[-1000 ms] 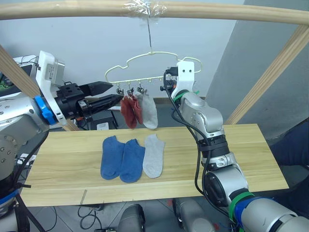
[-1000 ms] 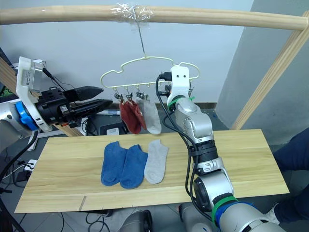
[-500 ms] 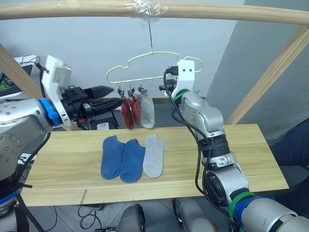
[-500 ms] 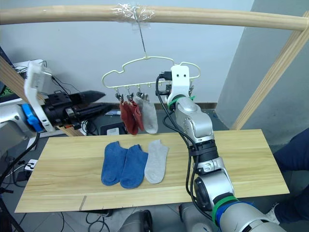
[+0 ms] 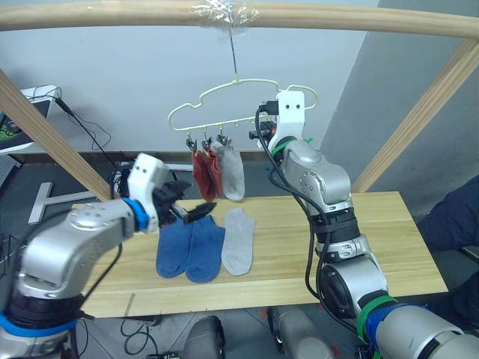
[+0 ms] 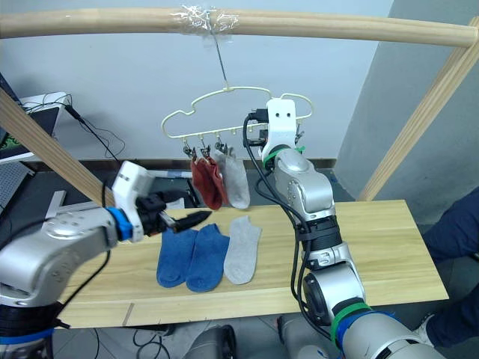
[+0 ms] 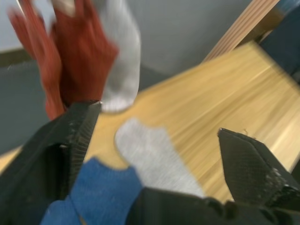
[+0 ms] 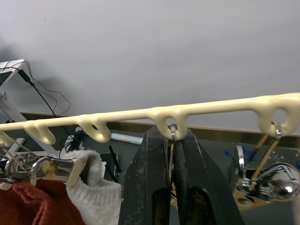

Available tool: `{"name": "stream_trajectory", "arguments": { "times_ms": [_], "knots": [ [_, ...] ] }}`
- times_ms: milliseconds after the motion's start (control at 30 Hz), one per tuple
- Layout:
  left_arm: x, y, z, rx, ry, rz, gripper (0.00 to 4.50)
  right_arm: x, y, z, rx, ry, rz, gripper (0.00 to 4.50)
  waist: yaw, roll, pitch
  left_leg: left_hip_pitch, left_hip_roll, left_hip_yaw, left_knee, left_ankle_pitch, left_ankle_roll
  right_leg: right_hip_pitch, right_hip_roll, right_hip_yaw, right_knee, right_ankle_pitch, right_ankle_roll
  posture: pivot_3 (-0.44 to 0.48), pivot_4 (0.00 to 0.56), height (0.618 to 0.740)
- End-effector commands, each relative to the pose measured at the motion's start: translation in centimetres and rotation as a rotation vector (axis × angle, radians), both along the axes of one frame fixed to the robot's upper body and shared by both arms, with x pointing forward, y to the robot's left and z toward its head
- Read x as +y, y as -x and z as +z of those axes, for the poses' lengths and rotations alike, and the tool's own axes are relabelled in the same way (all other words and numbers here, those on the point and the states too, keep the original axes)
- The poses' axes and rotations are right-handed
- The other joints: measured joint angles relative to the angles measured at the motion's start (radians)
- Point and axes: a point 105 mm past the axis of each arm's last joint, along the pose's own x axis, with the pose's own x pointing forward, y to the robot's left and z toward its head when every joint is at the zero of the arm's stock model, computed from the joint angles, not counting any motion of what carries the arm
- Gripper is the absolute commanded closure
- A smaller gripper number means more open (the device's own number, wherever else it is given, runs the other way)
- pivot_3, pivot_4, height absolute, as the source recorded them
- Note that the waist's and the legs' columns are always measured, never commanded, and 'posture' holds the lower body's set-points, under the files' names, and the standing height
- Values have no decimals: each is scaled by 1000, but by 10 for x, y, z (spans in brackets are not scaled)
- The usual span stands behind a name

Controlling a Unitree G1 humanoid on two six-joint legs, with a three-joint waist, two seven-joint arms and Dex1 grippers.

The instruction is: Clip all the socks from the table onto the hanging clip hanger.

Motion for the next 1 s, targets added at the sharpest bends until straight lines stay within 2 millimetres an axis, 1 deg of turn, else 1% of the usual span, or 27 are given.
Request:
{"name": "stream_trajectory", "arguments": {
  "times_ms": [33, 100, 267, 433, 733, 867, 1000],
  "knots": [
    [-4, -15, -10, -65, -38, 47, 17, 4, 7, 29, -98, -16, 19, 4500, 0, 0, 0, 0, 0, 0, 0, 0, 0, 0, 0, 0, 0, 0, 0, -221, 213, 740],
    [-9, -23, -23, -63, -50, 60, 17, 5, 8, 30, -102, -18, 22, 4500, 0, 0, 0, 0, 0, 0, 0, 0, 0, 0, 0, 0, 1, 0, 0, -221, 213, 740],
    [-20, -41, -44, -78, -69, 109, 17, 6, 10, 36, -110, -26, 25, 4500, -1, 0, 0, 0, 0, 1, 0, 0, 0, -1, 0, 0, 2, 0, 0, -231, 215, 740],
    [-34, -46, -67, -53, -80, 103, 17, 8, 11, 40, -116, -36, 27, 4500, -3, 0, 0, 0, 0, 1, 0, 0, 0, -1, -2, 0, 2, 0, 0, -236, 215, 740],
    [-38, -52, -93, -12, -136, 128, 17, 9, 12, 41, -114, -43, 28, 4500, -3, 0, 0, 0, 0, 1, 0, 0, 0, -1, -3, 0, 3, 0, 0, -247, 221, 740],
    [-41, -59, -98, -5, -153, 135, 17, 8, 13, 41, -113, -45, 26, 4500, -4, 0, 0, 0, 0, 1, 1, 0, 0, -1, -3, -1, 3, 0, 0, -252, 222, 740],
    [-49, -64, -103, 15, -166, 127, 17, 8, 13, 41, -112, -48, 23, 4500, -5, 0, 0, 0, 0, 1, 0, 0, 0, -1, -2, -1, 3, 0, 0, -268, 223, 740]
  ]
}}
